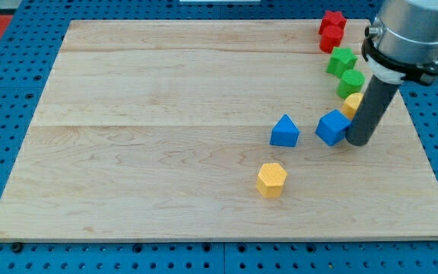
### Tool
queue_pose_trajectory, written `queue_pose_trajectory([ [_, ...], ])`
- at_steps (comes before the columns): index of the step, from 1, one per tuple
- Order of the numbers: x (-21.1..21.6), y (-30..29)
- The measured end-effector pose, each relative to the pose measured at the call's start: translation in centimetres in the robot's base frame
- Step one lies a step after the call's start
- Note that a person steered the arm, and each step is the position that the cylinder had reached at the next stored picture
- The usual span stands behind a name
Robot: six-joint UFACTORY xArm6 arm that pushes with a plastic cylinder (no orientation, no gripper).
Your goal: Move blue triangle on top left corner of the board
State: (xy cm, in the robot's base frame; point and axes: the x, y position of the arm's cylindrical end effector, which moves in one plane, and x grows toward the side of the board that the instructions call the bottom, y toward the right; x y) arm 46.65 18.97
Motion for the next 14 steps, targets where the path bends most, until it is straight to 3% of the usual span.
queue_pose_trajectory([
  [1,-4.1,-8.4],
  [2,-0.2,-8.5],
  [3,3.5,2.5],
  [4,2.3,8.2],
  [5,-2.8,5.1],
  [6,-2.6,-3.2],
  [7,-1.0,-5.8],
  [8,4.3,2.8],
  [9,6.1,-5.0],
  [10,5.2,-13.6],
  [11,2.8,-17.0],
  [12,6.1,-12.8],
  [13,5.2,-9.2],
  [14,0.4,-13.6],
])
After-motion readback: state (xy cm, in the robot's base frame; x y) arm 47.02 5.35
